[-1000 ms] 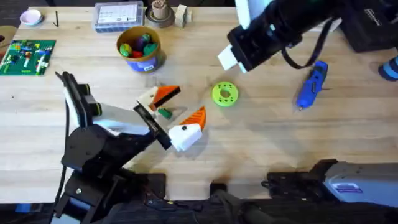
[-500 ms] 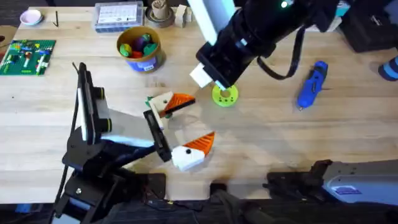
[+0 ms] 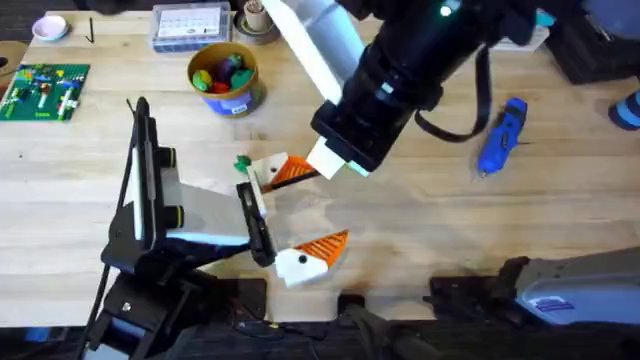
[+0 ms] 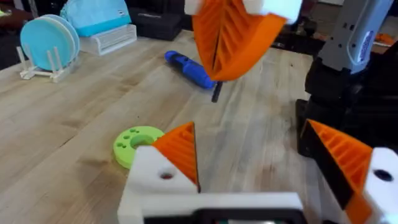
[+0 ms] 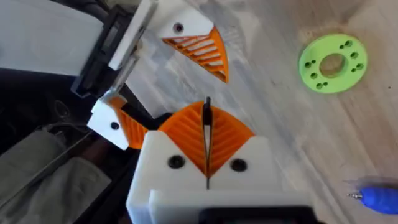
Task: Pick up the gripper from the table and insert it into the empty holder that is missing its gripper. Then pick up a screw, insert it into the mounting hole, and use the screwdriver to tighten it. Finally, clean up the table by picking up the vegetable and placing it into the bucket.
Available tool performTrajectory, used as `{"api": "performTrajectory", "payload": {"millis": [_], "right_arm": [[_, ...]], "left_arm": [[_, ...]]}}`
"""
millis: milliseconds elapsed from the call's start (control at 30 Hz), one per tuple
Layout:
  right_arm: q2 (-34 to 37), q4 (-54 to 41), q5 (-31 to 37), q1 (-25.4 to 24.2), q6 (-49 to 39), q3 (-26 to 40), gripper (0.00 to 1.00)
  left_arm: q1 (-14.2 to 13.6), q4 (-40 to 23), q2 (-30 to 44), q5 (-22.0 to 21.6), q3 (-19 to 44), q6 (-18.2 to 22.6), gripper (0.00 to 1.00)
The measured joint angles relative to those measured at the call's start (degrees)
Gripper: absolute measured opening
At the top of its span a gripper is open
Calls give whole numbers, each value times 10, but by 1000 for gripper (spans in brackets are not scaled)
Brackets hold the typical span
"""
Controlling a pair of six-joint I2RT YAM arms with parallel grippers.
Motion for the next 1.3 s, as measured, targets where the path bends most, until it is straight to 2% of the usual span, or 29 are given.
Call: {"api": "performTrajectory", "payload": {"millis": [200, 467, 867, 1300], "right_arm": [[72, -80, -2, 0, 0, 88, 6], [111, -81, -3, 11, -3, 161, 6], [137, -55, -7, 47, -27, 174, 6], [145, -28, -7, 47, -30, 174, 6]], "left_arm": [[0, 0, 0, 5, 0, 3, 993], [0, 0, 0, 6, 0, 5, 993], [0, -1, 0, 8, 0, 5, 993], [0, -1, 0, 8, 0, 5, 993]]}}
